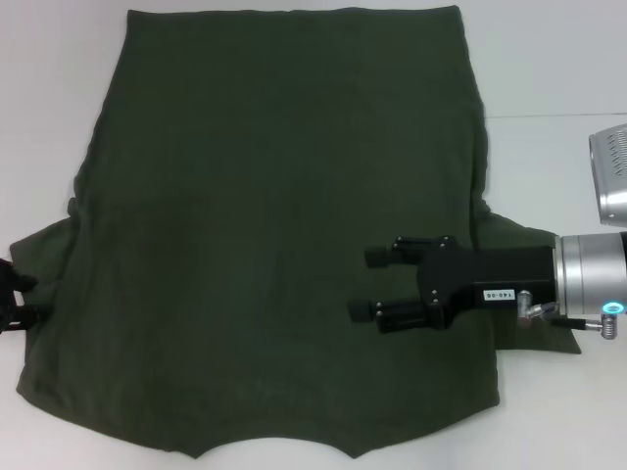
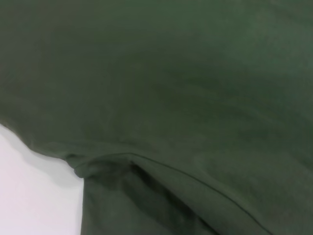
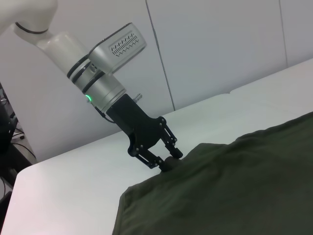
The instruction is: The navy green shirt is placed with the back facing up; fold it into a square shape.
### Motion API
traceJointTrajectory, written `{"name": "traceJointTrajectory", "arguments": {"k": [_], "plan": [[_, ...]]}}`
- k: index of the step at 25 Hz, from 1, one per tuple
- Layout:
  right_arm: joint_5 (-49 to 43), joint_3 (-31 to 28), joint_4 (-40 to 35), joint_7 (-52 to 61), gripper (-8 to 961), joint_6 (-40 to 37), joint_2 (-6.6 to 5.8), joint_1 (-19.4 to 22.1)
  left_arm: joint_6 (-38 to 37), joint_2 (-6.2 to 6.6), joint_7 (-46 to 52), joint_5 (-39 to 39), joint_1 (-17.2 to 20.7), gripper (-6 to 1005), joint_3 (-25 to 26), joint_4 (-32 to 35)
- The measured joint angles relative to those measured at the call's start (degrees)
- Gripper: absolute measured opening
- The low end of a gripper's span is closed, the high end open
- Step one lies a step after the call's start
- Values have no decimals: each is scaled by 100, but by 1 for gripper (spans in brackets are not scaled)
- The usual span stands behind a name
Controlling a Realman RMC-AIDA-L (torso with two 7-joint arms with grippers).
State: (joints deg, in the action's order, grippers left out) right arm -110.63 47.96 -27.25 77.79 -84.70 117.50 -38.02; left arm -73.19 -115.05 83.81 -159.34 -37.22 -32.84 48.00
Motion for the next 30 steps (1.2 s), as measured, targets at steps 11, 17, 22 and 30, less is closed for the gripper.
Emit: {"name": "traceJointTrajectory", "arguments": {"k": [11, 17, 22, 30], "plan": [[-2, -14, 0, 5, 909, 22, 22, 0, 61, 40, 65, -117, -109, 351, -17, -123], [-2, -25, 0, 7, 909, 24, 20, 3, 244, 85, 140, -269, -199, 251, -7, -350], [8, -36, 0, 9, 909, 24, 13, 5, 211, 103, 148, -273, -223, 100, 1, -353], [5, -43, 0, 9, 909, 24, -2, -19, 200, 106, 192, -282, -239, 28, -21, -353]]}}
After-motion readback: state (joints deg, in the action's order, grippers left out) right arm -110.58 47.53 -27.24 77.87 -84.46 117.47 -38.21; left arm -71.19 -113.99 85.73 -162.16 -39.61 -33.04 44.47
